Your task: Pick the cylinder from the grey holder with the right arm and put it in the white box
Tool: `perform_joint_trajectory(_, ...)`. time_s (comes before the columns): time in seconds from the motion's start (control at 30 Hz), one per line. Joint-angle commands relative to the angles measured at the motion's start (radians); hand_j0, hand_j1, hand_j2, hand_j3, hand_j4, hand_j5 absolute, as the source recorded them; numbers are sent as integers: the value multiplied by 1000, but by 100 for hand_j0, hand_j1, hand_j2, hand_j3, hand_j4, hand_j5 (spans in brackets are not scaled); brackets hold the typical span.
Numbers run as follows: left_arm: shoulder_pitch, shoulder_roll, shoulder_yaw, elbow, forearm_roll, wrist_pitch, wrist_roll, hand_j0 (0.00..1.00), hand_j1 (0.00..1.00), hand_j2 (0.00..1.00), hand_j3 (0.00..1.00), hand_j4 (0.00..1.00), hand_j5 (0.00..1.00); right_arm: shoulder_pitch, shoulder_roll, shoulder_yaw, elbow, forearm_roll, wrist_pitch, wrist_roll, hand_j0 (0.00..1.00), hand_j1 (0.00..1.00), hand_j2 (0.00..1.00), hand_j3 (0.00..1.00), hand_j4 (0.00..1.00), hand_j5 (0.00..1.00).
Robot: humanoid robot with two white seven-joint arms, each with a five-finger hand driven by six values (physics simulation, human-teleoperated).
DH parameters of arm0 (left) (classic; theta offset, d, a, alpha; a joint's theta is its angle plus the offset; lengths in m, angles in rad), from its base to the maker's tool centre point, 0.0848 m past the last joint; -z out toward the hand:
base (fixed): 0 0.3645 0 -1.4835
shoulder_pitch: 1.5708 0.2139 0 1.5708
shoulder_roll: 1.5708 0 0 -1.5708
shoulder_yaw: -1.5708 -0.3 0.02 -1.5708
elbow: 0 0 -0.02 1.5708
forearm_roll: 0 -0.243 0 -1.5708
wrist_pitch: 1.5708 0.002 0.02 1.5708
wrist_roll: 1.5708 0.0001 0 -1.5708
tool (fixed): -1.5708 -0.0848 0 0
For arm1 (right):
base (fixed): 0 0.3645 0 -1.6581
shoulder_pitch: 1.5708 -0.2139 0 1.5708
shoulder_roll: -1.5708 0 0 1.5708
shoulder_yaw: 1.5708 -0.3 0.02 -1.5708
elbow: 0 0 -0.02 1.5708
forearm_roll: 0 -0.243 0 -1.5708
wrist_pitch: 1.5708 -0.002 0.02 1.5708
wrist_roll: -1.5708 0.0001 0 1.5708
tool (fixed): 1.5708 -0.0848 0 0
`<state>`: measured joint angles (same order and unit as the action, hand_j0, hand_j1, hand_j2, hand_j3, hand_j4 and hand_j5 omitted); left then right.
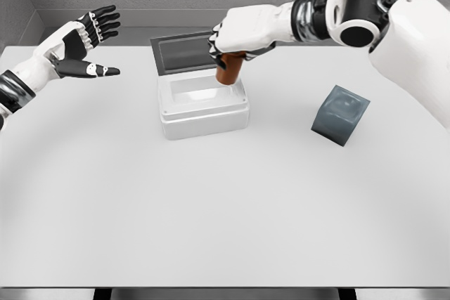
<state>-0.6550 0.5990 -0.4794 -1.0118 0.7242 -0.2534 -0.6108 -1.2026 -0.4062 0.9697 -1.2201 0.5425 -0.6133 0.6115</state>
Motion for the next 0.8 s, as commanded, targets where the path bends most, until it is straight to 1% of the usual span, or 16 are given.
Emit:
perform_joint_trajectory(0.0,0,1,1,-1,6,0,0,100,100,100,100,100,100,0,15,-2,27,7,2,-1,42,42,42,42,42,42)
perform_joint_trajectory(0.07,0,1,1,-1,6,0,0,100,100,100,100,100,100,-5,15,-2,33,8,2,-1,42,42,42,42,42,42)
perform_joint_trajectory(0.17,0,1,1,-1,6,0,0,100,100,100,100,100,100,-5,26,-2,62,10,2,-1,43,43,43,43,43,43)
perform_joint_trajectory(0.3,0,1,1,-1,6,0,0,100,100,100,100,100,100,-5,30,0,60,19,2,-1,45,45,45,45,45,45)
perform_joint_trajectory(0.33,-2,1,1,-1,6,0,0,100,100,100,100,100,100,-5,30,0,59,22,2,-1,54,54,54,54,54,54)
perform_joint_trajectory(0.37,-2,1,1,-1,6,0,0,100,100,100,100,100,100,-5,30,-2,57,28,2,-1,73,73,73,73,73,73)
perform_joint_trajectory(0.43,-3,1,1,1,6,0,0,100,100,100,100,100,100,-5,33,-2,59,30,2,-1,74,74,74,74,74,74)
perform_joint_trajectory(0.5,-5,1,1,9,6,0,0,100,100,100,100,100,100,-5,33,-6,60,30,2,-1,78,78,78,78,78,78)
perform_joint_trajectory(0.67,-5,1,1,9,6,0,0,100,100,100,100,100,100,-5,33,-9,54,28,2,-1,78,78,78,78,78,78)
perform_joint_trajectory(0.77,-5,-13,1,9,6,0,0,100,100,100,100,100,100,-6,33,-11,44,27,2,-1,78,78,78,78,78,78)
